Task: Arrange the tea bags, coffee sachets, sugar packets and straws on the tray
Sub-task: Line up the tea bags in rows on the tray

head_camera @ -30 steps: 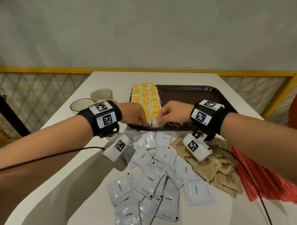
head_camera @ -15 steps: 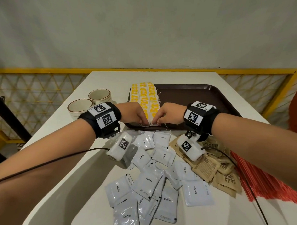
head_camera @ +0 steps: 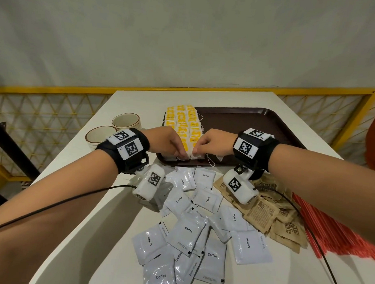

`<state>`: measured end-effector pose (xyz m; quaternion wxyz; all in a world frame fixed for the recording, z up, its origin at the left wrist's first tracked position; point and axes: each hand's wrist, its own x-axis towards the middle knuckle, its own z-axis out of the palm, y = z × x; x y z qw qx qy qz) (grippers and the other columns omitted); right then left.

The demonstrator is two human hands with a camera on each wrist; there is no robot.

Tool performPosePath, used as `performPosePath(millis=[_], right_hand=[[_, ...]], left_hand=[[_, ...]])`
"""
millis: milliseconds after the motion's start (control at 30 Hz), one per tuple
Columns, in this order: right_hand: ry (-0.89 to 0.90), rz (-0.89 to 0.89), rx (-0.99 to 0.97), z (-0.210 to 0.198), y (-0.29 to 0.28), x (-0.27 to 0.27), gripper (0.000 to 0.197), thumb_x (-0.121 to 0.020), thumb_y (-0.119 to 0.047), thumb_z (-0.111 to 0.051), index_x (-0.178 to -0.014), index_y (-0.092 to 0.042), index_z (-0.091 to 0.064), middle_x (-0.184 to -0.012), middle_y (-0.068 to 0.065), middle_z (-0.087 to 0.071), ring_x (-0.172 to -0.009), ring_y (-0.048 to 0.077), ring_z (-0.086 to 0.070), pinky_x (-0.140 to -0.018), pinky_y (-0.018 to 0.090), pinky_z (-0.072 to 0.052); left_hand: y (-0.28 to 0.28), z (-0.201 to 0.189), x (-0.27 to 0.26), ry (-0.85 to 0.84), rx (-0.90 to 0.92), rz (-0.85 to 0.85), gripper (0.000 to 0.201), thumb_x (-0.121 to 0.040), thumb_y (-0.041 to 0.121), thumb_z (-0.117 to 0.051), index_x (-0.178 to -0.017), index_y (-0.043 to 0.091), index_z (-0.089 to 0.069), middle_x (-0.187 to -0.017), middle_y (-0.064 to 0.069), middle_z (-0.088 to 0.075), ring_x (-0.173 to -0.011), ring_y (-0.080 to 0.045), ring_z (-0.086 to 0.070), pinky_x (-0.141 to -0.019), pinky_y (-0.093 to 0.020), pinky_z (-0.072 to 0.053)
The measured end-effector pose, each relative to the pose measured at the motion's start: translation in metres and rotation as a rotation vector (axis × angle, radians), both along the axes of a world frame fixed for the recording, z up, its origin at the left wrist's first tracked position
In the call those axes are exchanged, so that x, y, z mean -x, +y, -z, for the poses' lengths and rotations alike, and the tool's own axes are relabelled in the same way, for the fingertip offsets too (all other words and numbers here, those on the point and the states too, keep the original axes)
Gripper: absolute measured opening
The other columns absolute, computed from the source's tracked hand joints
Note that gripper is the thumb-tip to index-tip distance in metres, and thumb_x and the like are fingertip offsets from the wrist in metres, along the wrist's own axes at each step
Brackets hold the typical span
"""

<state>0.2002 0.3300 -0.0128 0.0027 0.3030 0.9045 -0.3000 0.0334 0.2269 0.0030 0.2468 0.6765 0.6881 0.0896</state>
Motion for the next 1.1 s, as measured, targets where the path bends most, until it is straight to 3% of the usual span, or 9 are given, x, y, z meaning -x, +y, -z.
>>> performPosePath(millis=[100, 167, 300, 467, 633, 767, 833, 967, 1100], right_hand=[[0.094, 0.228, 0.279, -0.009, -0.008, 0.003, 0.023, -0.094, -0.025, -0.054, -0.102, -0.013, -0.071, -0.077, -0.003, -0.059, -0.074, 0.013, -0.052, -0.063, 0.023, -0.047], [0.155, 0.251, 0.367, -0.013, -0.014, 0.004, 0.027, -0.097, -0.02, -0.046, -0.111, -0.013, -0.068, -0.082, -0.002, -0.056, -0.075, 0.012, -0.048, -0.068, 0.025, -0.044], [0.108, 0.144, 0.311, -0.012, -0.023, 0.009, 0.043, -0.094, 0.0, -0.039, -0.129, -0.015, -0.056, -0.106, 0.001, -0.05, -0.075, 0.01, -0.049, -0.069, 0.031, -0.051], [0.191, 0.012, 0.169, -0.002, -0.024, 0.015, 0.042, -0.084, 0.001, -0.056, -0.12, -0.019, -0.063, -0.112, 0.001, -0.058, -0.093, 0.015, -0.06, -0.089, 0.032, -0.051], [0.343, 0.05, 0.25, 0.005, -0.029, 0.024, 0.032, -0.081, 0.0, -0.07, -0.109, -0.016, -0.066, -0.08, -0.003, -0.058, -0.067, 0.01, -0.055, -0.062, 0.019, -0.048], [0.418, 0.134, 0.279, 0.009, -0.034, 0.031, 0.021, -0.081, -0.001, -0.072, -0.1, -0.006, -0.067, -0.077, -0.001, -0.06, -0.057, 0.002, -0.057, -0.047, 0.013, -0.047], [0.461, 0.155, 0.338, 0.012, -0.035, 0.033, 0.018, -0.079, 0.002, -0.073, -0.095, -0.005, -0.066, -0.077, 0.005, -0.062, -0.054, 0.003, -0.059, -0.048, 0.019, -0.05], [0.471, 0.158, 0.342, 0.016, -0.034, 0.035, 0.026, -0.074, 0.009, -0.074, -0.086, -0.012, -0.064, -0.078, 0.007, -0.064, -0.067, 0.016, -0.063, -0.069, 0.038, -0.058], [0.477, 0.172, 0.289, 0.011, -0.031, 0.03, 0.029, -0.073, 0.01, -0.074, -0.095, -0.007, -0.064, -0.078, 0.001, -0.063, -0.071, 0.016, -0.061, -0.074, 0.041, -0.057]], left_hand=[[-0.006, -0.002, 0.019, 0.049, -0.11, -0.105, 0.015, -0.082, 0.008, -0.069, -0.087, 0.022, -0.072, -0.09, 0.003, -0.068, -0.082, -0.005, -0.06, -0.071, -0.007, -0.043], [-0.01, -0.001, 0.027, 0.126, -0.11, -0.186, 0.013, -0.079, 0.018, -0.075, -0.091, 0.021, -0.071, -0.09, 0.004, -0.064, -0.088, -0.013, -0.06, -0.078, -0.022, -0.047], [-0.011, 0.005, 0.025, 0.236, -0.025, -0.247, 0.026, -0.073, 0.038, -0.078, -0.092, 0.024, -0.066, -0.082, 0.012, -0.054, -0.086, -0.013, -0.053, -0.074, -0.025, -0.042], [-0.006, 0.008, 0.019, 0.283, -0.055, -0.325, 0.032, -0.075, 0.037, -0.077, -0.099, 0.019, -0.064, -0.087, 0.008, -0.051, -0.086, -0.014, -0.051, -0.07, -0.025, -0.038], [-0.008, 0.003, 0.021, 0.057, -0.159, -0.285, 0.011, -0.082, 0.014, -0.069, -0.091, 0.019, -0.065, -0.092, -0.001, -0.06, -0.093, -0.02, -0.058, -0.082, -0.031, -0.046], [-0.017, -0.002, 0.015, -0.082, -0.049, -0.233, 0.017, -0.079, 0.02, -0.073, -0.096, 0.019, -0.068, -0.093, 0.003, -0.068, -0.084, -0.008, -0.058, -0.072, -0.017, -0.042], [-0.018, 0.001, 0.012, -0.038, -0.04, -0.227, 0.024, -0.076, 0.023, -0.077, -0.097, 0.019, -0.068, -0.091, 0.006, -0.068, -0.079, -0.004, -0.058, -0.065, -0.014, -0.039], [-0.013, 0.011, 0.01, -0.032, -0.088, -0.246, 0.025, -0.072, 0.02, -0.081, -0.092, 0.015, -0.065, -0.08, 0.007, -0.065, -0.072, -0.006, -0.057, -0.06, -0.013, -0.039], [-0.009, 0.015, 0.01, 0.008, -0.12, -0.234, 0.019, -0.075, 0.018, -0.078, -0.088, 0.017, -0.064, -0.073, 0.009, -0.058, -0.069, -0.007, -0.053, -0.058, -0.015, -0.038]])
